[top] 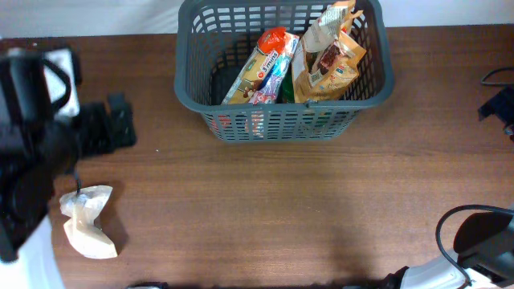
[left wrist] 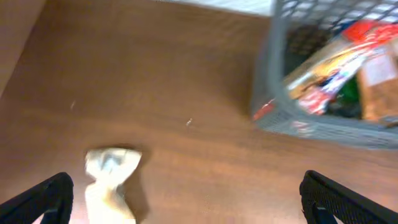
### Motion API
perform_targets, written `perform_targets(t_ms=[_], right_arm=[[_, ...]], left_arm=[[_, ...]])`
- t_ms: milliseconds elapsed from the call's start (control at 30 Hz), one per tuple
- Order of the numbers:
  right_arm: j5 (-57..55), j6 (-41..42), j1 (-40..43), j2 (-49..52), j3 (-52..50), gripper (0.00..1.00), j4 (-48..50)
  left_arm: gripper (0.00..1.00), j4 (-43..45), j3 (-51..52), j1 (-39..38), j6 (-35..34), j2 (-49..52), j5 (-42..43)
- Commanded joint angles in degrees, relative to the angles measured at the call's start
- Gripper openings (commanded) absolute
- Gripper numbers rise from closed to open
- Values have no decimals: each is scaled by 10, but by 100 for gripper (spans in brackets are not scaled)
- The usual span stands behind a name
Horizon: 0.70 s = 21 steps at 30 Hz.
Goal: Pack container
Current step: 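Open the left gripper and move it to the clear plastic bag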
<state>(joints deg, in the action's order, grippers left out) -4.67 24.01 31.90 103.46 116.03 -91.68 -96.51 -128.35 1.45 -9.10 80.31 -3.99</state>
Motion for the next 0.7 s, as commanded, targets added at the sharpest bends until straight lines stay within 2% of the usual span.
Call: perform_targets(t_ms=[0, 67, 267, 433, 667], right_arm=[[-1, 5, 3, -9, -1, 99, 0], [-1, 5, 3, -9, -1, 99, 0], [-1, 5, 3, -9, -1, 99, 0], [-1, 5, 3, -9, -1, 99, 0], [-1, 5, 3, -9, -1, 99, 0]], left_arm=[[99, -2, 121, 39, -18, -58, -24], [99, 5, 202, 74, -18, -91, -42], [99, 44, 361, 188, -1, -110, -50], [99, 112, 454, 274, 34, -109, -22], [99, 231, 567, 360, 40, -103, 3]])
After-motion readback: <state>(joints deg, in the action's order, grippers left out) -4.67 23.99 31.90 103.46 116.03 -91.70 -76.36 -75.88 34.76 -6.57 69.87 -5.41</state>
